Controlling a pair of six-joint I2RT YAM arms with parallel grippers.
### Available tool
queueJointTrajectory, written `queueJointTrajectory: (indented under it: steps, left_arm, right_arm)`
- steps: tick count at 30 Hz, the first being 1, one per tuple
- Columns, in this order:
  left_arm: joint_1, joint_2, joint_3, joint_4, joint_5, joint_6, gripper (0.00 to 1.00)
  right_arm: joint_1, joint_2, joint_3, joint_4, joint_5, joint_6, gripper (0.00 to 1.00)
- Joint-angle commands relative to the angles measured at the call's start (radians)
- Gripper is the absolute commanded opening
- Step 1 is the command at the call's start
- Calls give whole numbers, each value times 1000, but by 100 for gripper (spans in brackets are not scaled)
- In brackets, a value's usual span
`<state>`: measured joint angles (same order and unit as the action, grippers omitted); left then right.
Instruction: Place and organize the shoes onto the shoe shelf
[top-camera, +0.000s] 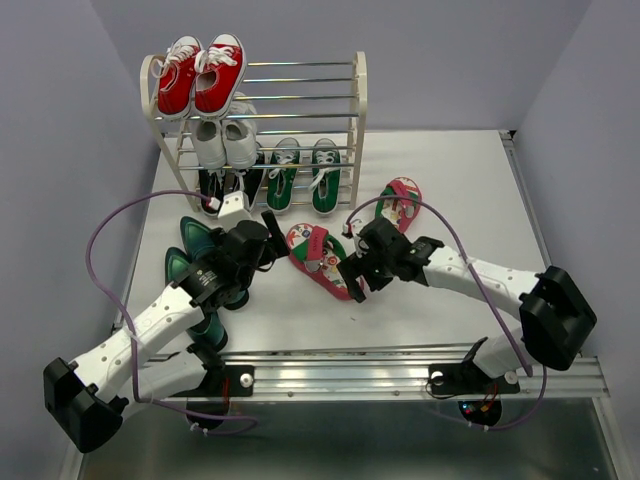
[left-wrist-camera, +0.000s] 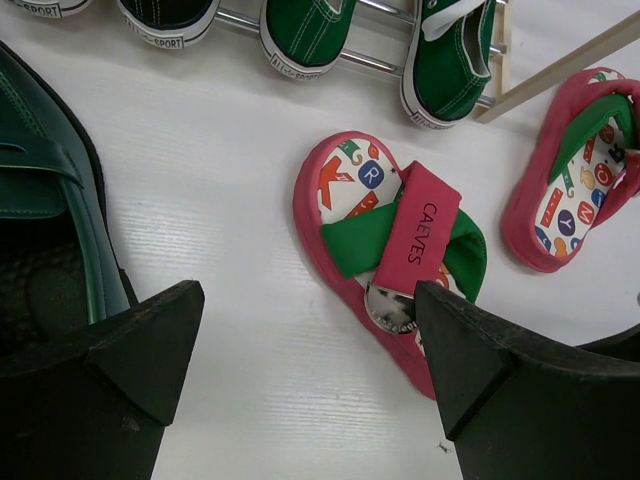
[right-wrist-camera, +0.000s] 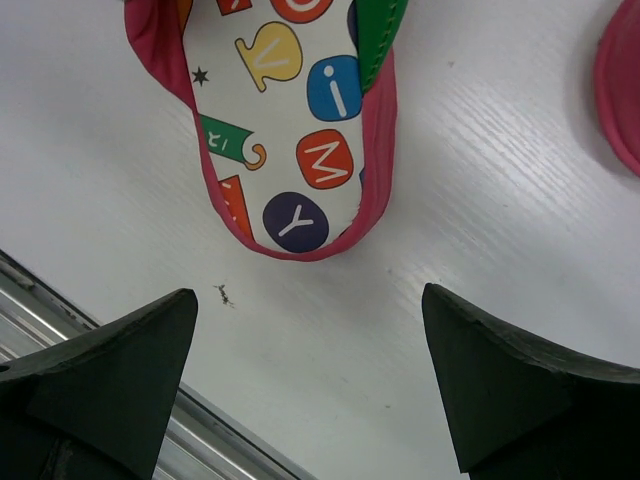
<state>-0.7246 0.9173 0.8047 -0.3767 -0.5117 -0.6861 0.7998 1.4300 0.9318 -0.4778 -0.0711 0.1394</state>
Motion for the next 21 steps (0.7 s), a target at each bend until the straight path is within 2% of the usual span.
queueJointTrajectory:
  steps: [1, 5, 10, 21]
  left_arm:
    - [5, -8, 42, 47, -7, 20, 99]
    - [5, -12, 42, 38, -20, 16, 99]
    - [5, -9, 45, 35, -30, 19, 99]
    - [7, 3, 45, 32, -42, 25, 99]
  right_arm:
    - [1, 23, -4, 50, -67, -63, 100]
    - [1, 70, -20, 76, -102, -103, 100]
    - [1, 95, -39, 119, -7, -103, 100]
    - [29, 181, -62, 223, -10, -126, 100]
